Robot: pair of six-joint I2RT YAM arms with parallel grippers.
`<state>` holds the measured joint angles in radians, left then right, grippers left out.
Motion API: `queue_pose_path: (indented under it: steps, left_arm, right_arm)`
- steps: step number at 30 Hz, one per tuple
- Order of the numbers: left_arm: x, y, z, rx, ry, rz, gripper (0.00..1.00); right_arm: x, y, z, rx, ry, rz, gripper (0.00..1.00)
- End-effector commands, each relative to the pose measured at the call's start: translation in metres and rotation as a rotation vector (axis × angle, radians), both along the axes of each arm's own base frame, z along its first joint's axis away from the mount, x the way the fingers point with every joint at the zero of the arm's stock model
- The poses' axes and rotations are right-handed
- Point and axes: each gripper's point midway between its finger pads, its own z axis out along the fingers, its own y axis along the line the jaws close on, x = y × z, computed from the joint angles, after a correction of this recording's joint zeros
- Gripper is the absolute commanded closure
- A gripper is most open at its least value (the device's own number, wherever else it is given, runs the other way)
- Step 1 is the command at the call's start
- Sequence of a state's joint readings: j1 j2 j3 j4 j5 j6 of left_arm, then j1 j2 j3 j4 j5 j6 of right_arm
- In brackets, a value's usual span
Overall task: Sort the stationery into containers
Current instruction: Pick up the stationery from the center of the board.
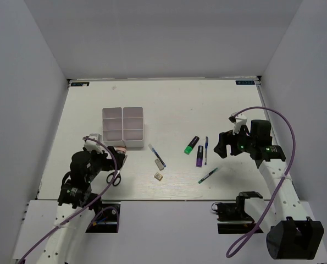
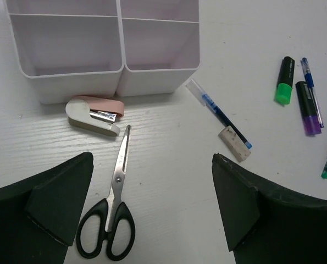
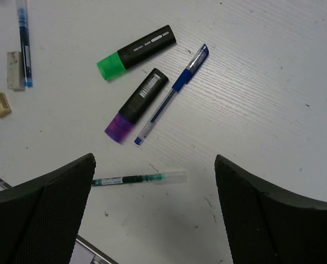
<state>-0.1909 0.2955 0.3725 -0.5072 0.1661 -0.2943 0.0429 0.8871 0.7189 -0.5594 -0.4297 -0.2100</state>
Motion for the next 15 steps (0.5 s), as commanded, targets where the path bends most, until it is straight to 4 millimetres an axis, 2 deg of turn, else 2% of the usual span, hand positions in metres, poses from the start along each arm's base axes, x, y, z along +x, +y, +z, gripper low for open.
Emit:
queue_pose_path:
  steps: [1,4,5,6,7,8,9,10,11,12,13,14,15]
  left_arm:
    - [-0.001,-0.009,0.006,-0.022,-0.014,-0.054,0.01]
    - [-0.001,-0.012,0.000,-0.028,0.028,-0.065,0.05]
    - [-0.002,-0.013,-0.002,-0.034,0.049,-0.066,0.08]
    - [-0.002,-0.015,-0.006,-0.036,0.062,-0.072,0.24]
    - [-0.001,-0.015,-0.005,-0.041,0.071,-0.071,0.34]
    - [-0.001,-0.017,-0.009,-0.047,0.100,-0.072,0.48]
    - [-0.001,-0.016,-0.017,-0.046,0.142,-0.063,0.65]
    - [0.000,-0.017,-0.015,-0.069,0.164,-0.045,1.00]
    - [0.000,-0.013,-0.022,-0.063,0.213,-0.014,1.00]
    - [0.001,-0.012,-0.025,-0.065,0.248,0.010,1.00]
    - [0.001,-0.008,-0.033,-0.085,0.305,0.065,1.00]
    - [0.001,-0.007,-0.032,-0.110,0.336,0.108,1.00]
    - [0.002,-0.007,-0.036,-0.140,0.375,0.146,0.99]
  right_arm:
    - [-0.005,0.010,0.009,0.058,-0.006,0.035,0.10]
    - [-0.012,0.015,0.007,0.062,-0.032,0.100,0.10]
    - [-0.013,0.016,0.007,0.062,-0.041,0.112,0.13]
    - [-0.015,0.019,0.004,0.063,-0.055,0.139,0.21]
    - [-0.017,0.019,0.002,0.062,-0.060,0.142,0.32]
    - [-0.016,0.019,0.003,0.061,-0.070,0.143,0.74]
    - [-0.017,0.017,0.002,0.052,-0.074,0.141,0.94]
    - [-0.016,0.017,0.001,0.050,-0.071,0.135,1.00]
    - [-0.013,0.012,-0.001,0.027,-0.068,0.110,1.00]
    - [-0.012,0.011,-0.001,0.023,-0.067,0.104,1.00]
    - [-0.011,0.010,-0.002,0.017,-0.064,0.100,0.73]
    - [-0.011,0.009,-0.002,0.014,-0.058,0.098,0.37]
    - [-0.011,0.008,-0.004,0.003,-0.049,0.097,0.10]
